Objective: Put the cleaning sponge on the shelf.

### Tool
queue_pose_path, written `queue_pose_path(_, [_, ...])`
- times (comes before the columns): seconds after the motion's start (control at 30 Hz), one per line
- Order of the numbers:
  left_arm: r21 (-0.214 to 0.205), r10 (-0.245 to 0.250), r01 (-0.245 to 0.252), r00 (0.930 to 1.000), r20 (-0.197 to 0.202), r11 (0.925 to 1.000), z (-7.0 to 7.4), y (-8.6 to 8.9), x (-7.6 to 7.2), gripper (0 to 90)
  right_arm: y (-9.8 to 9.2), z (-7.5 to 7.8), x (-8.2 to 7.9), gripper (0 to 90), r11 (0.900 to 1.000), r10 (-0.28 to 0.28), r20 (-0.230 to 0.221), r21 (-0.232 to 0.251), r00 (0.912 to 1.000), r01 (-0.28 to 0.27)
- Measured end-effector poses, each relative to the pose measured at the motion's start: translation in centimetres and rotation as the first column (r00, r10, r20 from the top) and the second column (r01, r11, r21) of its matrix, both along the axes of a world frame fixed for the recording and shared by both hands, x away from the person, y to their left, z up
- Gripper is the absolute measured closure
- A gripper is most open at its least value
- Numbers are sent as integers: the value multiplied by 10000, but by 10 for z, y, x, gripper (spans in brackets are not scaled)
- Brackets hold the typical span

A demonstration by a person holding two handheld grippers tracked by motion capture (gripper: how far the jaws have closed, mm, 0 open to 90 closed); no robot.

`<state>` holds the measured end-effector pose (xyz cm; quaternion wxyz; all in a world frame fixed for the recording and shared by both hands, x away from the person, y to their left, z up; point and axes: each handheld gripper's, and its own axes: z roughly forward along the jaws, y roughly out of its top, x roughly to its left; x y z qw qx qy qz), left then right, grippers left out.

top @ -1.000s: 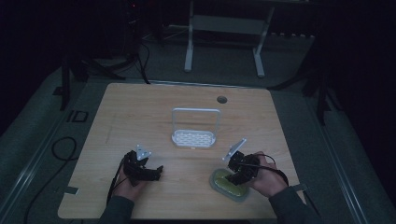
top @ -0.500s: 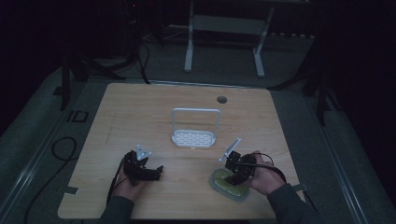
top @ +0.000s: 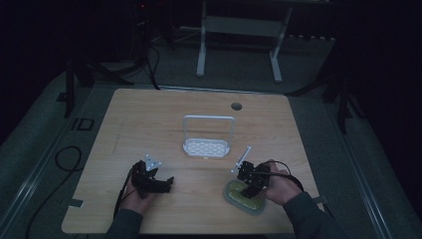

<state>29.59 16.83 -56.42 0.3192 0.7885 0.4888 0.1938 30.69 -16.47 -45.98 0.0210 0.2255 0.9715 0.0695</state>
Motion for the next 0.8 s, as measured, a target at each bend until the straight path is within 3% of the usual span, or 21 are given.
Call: queue_pose_path(0.8, [-5, 2, -2, 10000, 0, 10000, 0, 0, 0, 25, 9, -11, 10, 589, 9941, 259, -811, -1027, 9964, -342])
